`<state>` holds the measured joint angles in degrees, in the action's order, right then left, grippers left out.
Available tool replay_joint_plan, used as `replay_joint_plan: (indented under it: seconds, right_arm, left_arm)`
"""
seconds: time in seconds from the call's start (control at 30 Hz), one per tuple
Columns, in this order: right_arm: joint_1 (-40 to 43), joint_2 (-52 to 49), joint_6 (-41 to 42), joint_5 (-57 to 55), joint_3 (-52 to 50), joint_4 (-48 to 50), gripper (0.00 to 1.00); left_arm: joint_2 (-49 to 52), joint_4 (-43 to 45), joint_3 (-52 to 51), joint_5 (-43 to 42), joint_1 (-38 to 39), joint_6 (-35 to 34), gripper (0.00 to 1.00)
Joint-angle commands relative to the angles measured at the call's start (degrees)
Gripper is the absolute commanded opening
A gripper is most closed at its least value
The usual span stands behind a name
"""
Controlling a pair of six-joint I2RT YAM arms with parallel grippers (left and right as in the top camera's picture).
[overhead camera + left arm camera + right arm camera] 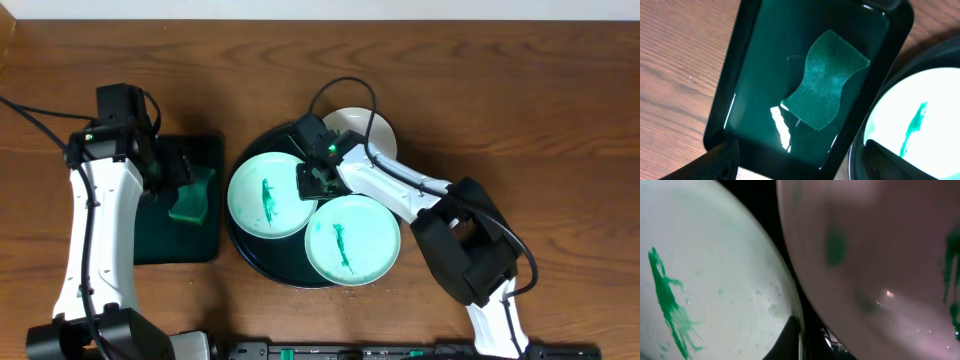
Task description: Clean dirty plates on tray and stack at the side
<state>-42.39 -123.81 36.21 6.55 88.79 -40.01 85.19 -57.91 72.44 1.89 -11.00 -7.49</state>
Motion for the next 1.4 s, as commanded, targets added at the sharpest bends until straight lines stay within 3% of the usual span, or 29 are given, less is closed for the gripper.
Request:
replay_joint_plan:
  seconds: [0.0,0.2,0.37,0.5,0.63,0.97,1.07,1.13,1.17,1.37]
  right_arm:
    - [-0.52,-3.3,-0.09,-0.28,0.42,0.57,0.01]
    - [-0.42,-3.3,-1.64,-0.26,0.42,0.57,0.01]
    - [-0.42,-3.3,-2.23,-0.22,0.42,0.57,0.01]
    - [-0.42,-3.3,-2.32,-0.24,0.42,0.57,0.01]
    - [-0.42,-3.3,-2.62,-0.24,0.42,0.35,0.01]
    - [-0.42,-3.3,-2.62,-0.28,0.42,0.44,0.02]
    - [-0.39,-3.3,-2.62,-0.28,0.42,0.46,0.02]
    - [-0.39,-3.3,-2.62,-0.28,0.42,0.46,0.02]
    - [-0.39,-3.3,-2.64,-0.28,0.44,0.46,0.02]
    - [-0.39,-3.3,-2.64,-0.28,0.42,0.37,0.01]
  left_arm:
    - [0.7,0.59,-1.51,0.74,-0.24,-0.2,0.73]
    - [1.66,3.69,-4.44,0.09,-0.24,2.4,0.68]
    - [6.97,6.43,-4.74,-5.35,-0.24,10.8,0.67]
    - [12.59,9.66,-4.74,-5.51,-0.22,13.31,0.56]
    - [17.66,10.67,-4.74,-5.88,-0.17,16.85,0.52]
    - [22.56,11.67,-4.74,-6.86,-0.17,18.64,0.49]
    - [23.17,12.37,-4.74,-6.86,-0.17,18.64,0.38]
    - [23.54,12.31,-4.74,-6.86,-0.17,18.62,0.11]
    - [23.54,12.17,-4.74,-6.86,-0.17,18.62,0.07]
    - [22.43,10.69,-3.48,-7.32,-0.17,18.56,0.07]
